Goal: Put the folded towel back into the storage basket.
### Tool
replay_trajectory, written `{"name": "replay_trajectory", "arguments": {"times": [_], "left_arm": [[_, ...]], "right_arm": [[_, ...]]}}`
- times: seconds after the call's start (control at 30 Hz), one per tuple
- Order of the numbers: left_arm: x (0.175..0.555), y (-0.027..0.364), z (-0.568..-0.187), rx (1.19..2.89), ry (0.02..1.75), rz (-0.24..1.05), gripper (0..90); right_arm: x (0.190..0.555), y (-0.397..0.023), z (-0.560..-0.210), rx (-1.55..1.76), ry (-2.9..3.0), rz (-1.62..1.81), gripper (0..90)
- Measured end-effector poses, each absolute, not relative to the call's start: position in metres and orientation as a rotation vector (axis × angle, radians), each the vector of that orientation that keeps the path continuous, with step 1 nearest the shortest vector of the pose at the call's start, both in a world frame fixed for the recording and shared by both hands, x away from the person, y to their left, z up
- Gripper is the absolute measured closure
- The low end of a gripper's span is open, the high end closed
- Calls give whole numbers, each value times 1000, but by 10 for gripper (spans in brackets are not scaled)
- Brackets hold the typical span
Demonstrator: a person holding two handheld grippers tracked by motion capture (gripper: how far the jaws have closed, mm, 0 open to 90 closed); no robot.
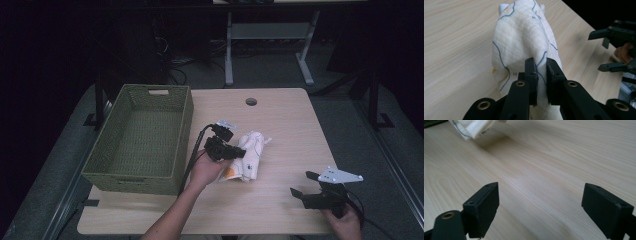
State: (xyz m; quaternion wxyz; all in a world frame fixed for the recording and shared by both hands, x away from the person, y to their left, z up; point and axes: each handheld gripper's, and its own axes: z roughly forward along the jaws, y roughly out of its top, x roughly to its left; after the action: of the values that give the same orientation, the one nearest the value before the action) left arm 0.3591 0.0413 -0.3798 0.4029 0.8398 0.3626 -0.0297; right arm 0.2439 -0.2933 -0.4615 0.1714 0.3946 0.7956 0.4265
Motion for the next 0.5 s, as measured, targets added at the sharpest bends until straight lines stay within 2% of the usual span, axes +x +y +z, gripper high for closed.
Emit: {"name": "replay_trajectory", "arguments": {"times": [0.5], "left_arm": [[364, 64, -363, 2058, 920, -102, 817]], "right_arm": [[245, -294, -463, 1137, 2249, 1204, 142]]}}
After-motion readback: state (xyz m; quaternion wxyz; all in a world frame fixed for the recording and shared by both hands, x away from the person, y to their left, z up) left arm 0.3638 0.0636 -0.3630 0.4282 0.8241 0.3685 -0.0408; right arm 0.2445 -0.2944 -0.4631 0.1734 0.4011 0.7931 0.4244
